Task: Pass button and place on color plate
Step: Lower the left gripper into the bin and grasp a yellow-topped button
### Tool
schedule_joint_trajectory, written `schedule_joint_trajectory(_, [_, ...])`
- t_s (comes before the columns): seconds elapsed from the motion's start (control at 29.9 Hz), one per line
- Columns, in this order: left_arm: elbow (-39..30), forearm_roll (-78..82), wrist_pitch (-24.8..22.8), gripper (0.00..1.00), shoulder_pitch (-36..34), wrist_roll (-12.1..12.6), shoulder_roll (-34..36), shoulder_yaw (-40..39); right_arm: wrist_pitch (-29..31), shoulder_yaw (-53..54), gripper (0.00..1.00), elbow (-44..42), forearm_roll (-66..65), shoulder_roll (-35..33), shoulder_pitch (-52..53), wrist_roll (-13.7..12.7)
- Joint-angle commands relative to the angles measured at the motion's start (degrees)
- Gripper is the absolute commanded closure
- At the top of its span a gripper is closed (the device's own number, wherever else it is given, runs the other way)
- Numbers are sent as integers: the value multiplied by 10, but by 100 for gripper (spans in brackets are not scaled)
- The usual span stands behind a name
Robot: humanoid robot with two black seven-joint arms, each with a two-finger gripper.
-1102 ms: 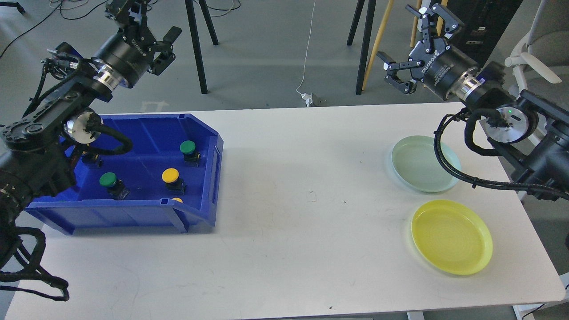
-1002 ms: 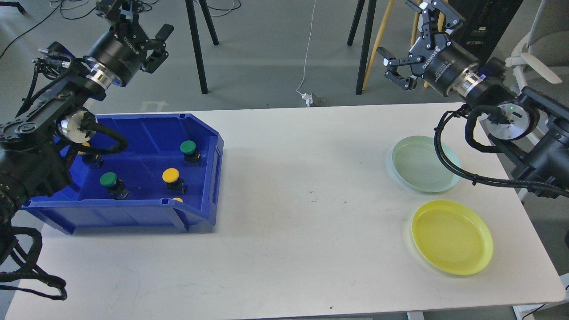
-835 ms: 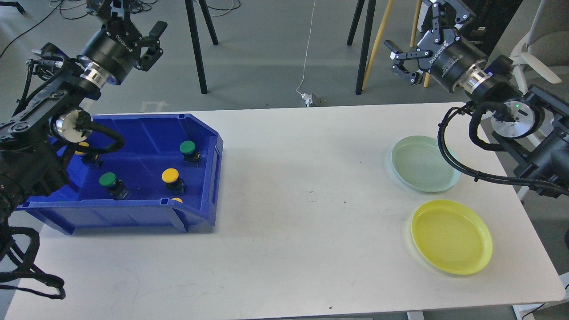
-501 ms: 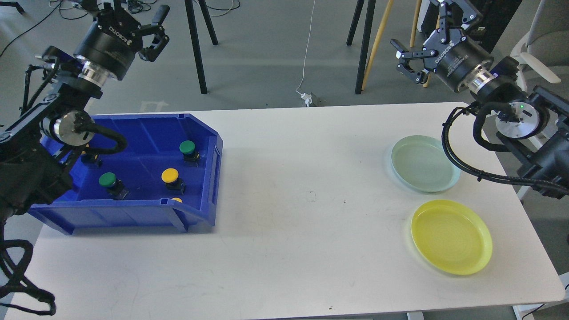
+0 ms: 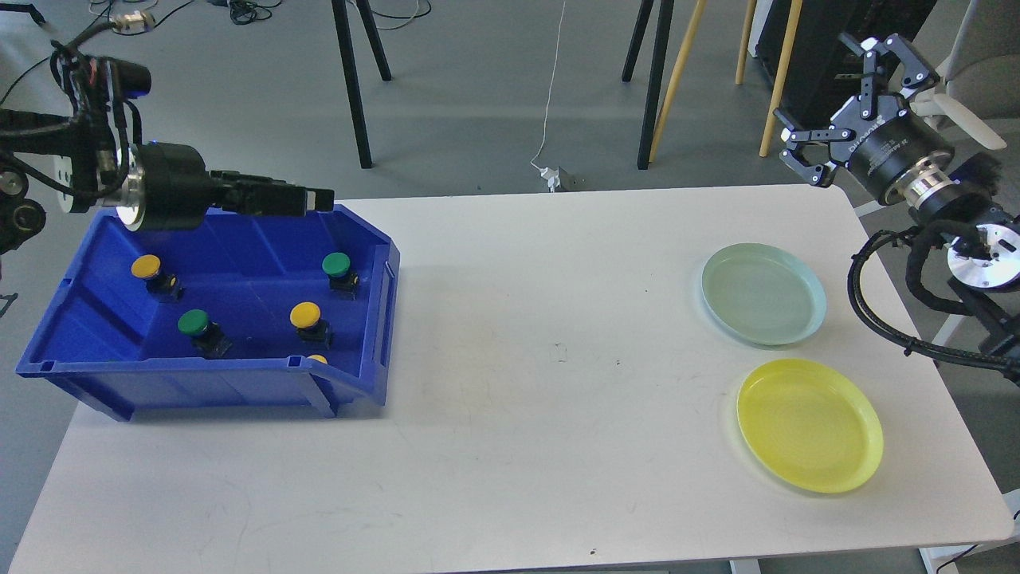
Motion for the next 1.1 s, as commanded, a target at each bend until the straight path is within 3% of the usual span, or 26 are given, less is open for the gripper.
schedule_joint_trajectory(0.0, [28, 92, 0, 1, -1, 0, -16, 41, 0, 2, 1, 0, 0, -1, -21, 0])
schedule_joint_trajectory(0.43, [177, 149, 0, 1, 57, 0, -164, 47, 0, 7, 1, -1, 0, -3, -28, 0])
schedule_joint_trajectory(1.07, [266, 149, 0, 5, 94, 0, -233, 47, 0, 7, 1, -1, 0, -3, -34, 0])
